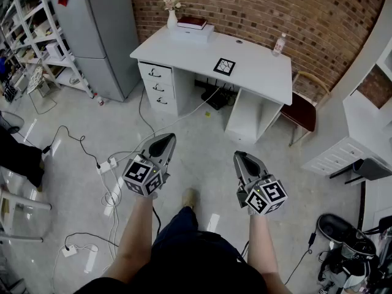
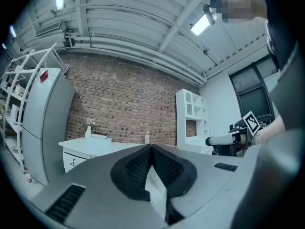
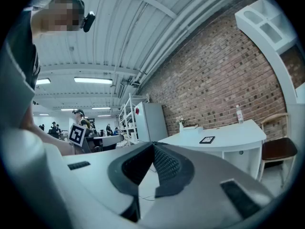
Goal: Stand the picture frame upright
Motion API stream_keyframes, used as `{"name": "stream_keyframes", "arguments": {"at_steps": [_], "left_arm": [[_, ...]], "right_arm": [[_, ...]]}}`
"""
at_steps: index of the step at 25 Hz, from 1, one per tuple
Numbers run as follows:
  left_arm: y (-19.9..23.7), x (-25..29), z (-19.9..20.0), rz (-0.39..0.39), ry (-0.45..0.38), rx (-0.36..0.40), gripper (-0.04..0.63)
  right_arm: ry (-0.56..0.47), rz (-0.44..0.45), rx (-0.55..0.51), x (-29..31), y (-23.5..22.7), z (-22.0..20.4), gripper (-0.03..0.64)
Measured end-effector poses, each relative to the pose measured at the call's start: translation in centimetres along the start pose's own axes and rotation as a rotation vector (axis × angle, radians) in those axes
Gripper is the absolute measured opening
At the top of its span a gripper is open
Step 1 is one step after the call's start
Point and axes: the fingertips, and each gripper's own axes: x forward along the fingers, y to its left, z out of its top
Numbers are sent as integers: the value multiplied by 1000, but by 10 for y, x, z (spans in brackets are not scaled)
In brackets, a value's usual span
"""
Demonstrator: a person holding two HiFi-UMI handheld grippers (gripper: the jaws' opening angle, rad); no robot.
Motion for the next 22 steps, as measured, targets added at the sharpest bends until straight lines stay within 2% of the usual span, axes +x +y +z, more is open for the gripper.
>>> {"name": "stream_keyframes", "arguments": {"at_steps": [5,22], "left_arm": [[32,47,2,0,6,12,8],[137,189,-7,-55,49,-31,8]], "right_arm": [[-8,-21,-13,45,-36,12,3],[15,-100,12,180,-142,24,3]]}}
